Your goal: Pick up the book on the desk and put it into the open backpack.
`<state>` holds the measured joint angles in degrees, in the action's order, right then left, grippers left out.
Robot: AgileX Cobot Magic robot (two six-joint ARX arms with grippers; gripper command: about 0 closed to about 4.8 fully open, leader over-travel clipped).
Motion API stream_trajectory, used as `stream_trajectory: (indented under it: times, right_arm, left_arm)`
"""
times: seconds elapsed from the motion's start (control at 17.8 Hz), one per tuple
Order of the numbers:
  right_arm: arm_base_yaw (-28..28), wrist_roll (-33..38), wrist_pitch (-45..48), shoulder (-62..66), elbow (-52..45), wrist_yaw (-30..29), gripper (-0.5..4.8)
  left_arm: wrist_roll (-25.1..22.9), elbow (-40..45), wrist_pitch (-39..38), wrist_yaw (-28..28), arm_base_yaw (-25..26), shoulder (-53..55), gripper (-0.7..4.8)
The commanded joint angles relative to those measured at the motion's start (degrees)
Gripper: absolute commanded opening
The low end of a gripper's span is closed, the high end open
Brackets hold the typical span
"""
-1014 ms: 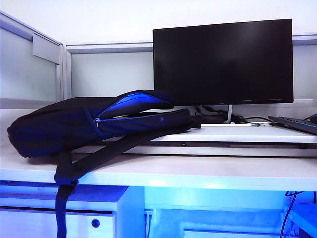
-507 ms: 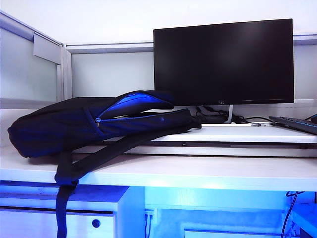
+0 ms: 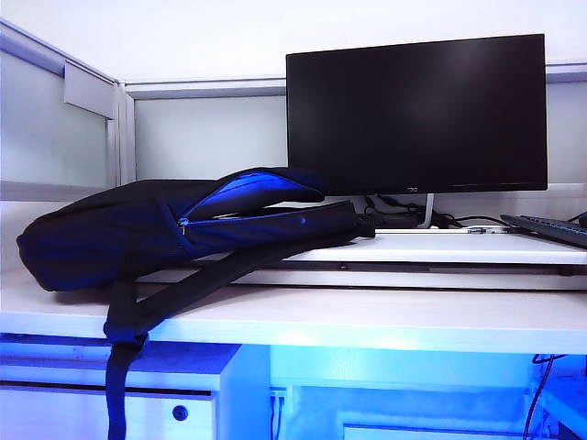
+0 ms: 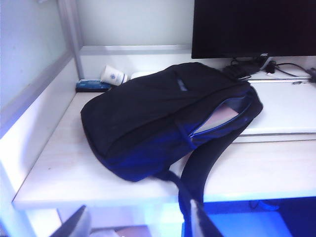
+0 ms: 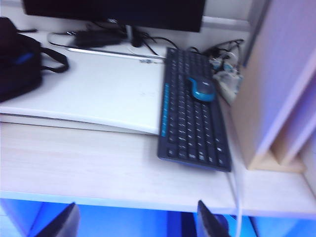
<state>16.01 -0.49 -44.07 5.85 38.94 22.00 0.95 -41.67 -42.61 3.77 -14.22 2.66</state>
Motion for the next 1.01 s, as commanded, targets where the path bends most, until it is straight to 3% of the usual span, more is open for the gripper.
stream_trajectory:
  times: [0.06,0.23,0.34,0.39,0.51,0.62,0.73,1.01]
  right_arm:
    - [0.0,1.5,0.7,-2.9,-2.9,-0.9,2.91]
    - [0.1,3.9,0.8,-3.0,-3.4,-8.2,2.58]
    - [0.0,5.6,1.0,-3.0,-3.4,-10.8,2.41]
    - [0.1,9.7,2.1,-3.0,-3.5,-15.0,1.28]
    - [0.0,10.2,8.1,-3.0,-5.2,-16.8,0.04]
    - [0.0,10.2,15.1,-3.0,-8.4,-16.6,-0.06]
    - [0.1,10.6,19.6,-3.0,-11.6,-16.8,-0.06]
    - [0.1,12.5,27.0,-3.0,-23.6,-17.0,-0.06]
  left_arm:
    - [1.3,-0.2,1.4,-3.4,0.0,-2.4,2.67]
    - [5.8,0.9,0.6,-5.4,0.0,-2.4,2.56]
    - [7.8,2.6,0.1,-5.4,0.0,-2.4,1.96]
    - [10.4,5.6,1.5,-4.8,0.0,-2.4,1.72]
    - [13.2,11.5,7.6,-4.9,0.0,-2.4,1.03]
    - [14.5,17.3,15.3,-4.9,0.0,-2.4,0.48]
    - [14.5,21.3,21.0,-4.9,0.0,-2.4,0.47]
    - [13.9,27.3,25.6,-4.9,0.0,-2.4,0.14]
